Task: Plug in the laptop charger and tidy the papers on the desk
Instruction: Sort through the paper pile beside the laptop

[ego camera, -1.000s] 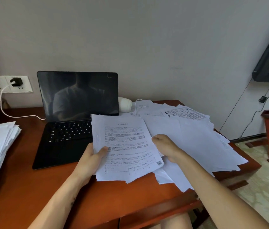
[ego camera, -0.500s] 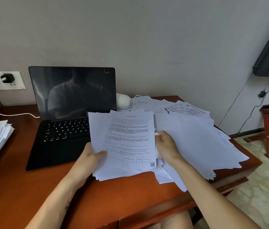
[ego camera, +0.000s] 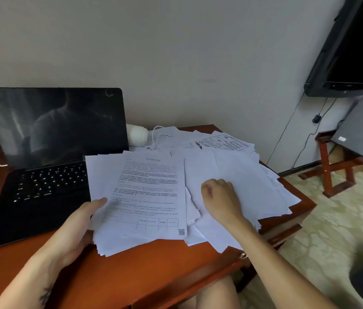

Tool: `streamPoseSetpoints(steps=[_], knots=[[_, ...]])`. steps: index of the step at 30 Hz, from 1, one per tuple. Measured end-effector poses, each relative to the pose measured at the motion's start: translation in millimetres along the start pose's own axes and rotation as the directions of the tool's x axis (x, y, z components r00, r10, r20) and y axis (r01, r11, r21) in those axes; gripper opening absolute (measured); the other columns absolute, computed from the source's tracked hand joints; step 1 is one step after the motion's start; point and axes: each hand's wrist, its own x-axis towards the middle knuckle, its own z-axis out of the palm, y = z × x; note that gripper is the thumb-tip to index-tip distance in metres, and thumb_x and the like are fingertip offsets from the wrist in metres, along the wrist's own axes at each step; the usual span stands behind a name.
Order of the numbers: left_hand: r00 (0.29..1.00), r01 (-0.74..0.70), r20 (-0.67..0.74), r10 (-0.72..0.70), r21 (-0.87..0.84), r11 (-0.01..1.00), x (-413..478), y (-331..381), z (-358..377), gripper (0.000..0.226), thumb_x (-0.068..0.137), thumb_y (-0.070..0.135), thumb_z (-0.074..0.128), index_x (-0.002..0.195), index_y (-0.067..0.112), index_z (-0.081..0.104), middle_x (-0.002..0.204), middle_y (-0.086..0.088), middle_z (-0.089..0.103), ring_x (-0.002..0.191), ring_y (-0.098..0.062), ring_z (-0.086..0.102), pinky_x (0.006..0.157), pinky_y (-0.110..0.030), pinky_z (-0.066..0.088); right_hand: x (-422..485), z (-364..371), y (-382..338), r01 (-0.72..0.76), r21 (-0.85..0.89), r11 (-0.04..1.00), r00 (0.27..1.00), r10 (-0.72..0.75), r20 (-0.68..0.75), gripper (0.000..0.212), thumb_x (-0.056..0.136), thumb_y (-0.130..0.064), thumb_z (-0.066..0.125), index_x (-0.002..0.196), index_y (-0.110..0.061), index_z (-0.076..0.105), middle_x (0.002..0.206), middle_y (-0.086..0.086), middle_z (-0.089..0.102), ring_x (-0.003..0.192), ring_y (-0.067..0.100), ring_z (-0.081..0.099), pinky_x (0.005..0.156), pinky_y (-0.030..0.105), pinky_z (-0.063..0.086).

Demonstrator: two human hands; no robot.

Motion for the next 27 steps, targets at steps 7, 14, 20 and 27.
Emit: streamPoseSetpoints(steps=[7, 14, 20, 27], knots=[[0.997, -0.030, -0.066, 0.037, 0.102, 0.994, 9.7, -5.0, 9.6, 0.025, 0.098, 0.010, 0.069, 0.122, 0.014, 0.063, 0.110, -0.001, 0.079, 0.095, -0.022, 0.078, 0.088, -0.042, 0.058, 2.6, -0.2, 10.5, -0.177, -0.287, 0.941, 0.972, 0.213, 0.100, 0.116, 0.076, -0.090, 0.047, 0.150, -0.003, 0.027, 0.144, 0.015, 0.036, 0.133, 0.035, 0.032, 0.109, 0.047, 0.030], [0.957, -0.183, -0.189, 0.219, 0.193, 0.964, 5.2, -10.7, 18.6, 0.029, 0.103, 0.010, 0.063, 0.124, 0.027, 0.053, 0.119, 0.002, 0.071, 0.107, -0.021, 0.070, 0.092, -0.044, 0.056, 29.0, -7.1, 7.3, -0.348, 0.116, 0.930, 0.913, 0.308, 0.266, 0.099, 0.073, -0.047, 0.088, 0.142, -0.001, 0.033, 0.144, 0.018, 0.043, 0.131, 0.032, 0.049, 0.100, 0.036, 0.048], [0.915, -0.303, -0.222, 0.336, 0.170, 0.938, 3.9, 3.9, 27.4, 0.025, 0.104, 0.011, 0.061, 0.116, 0.031, 0.054, 0.117, 0.003, 0.072, 0.106, -0.020, 0.071, 0.089, -0.045, 0.057, 25.8, -18.0, 38.2, -0.324, 0.595, 0.735, 0.941, 0.317, 0.122, 0.032, 0.086, -0.010, 0.072, 0.113, -0.008, 0.055, 0.112, 0.009, 0.068, 0.088, 0.020, 0.065, 0.063, 0.026, 0.052], [0.906, -0.336, -0.220, 0.361, 0.142, 0.931, 27.0, 20.1, 58.5, 0.025, 0.105, 0.008, 0.060, 0.124, 0.022, 0.050, 0.113, 0.003, 0.069, 0.101, -0.020, 0.070, 0.082, -0.041, 0.056, 31.7, -65.3, 128.3, -0.338, 0.190, 0.922, 0.935, 0.352, -0.044, 0.037, 0.083, -0.026, 0.076, 0.116, -0.016, 0.060, 0.108, -0.001, 0.070, 0.100, 0.026, 0.066, 0.088, 0.043, 0.055]])
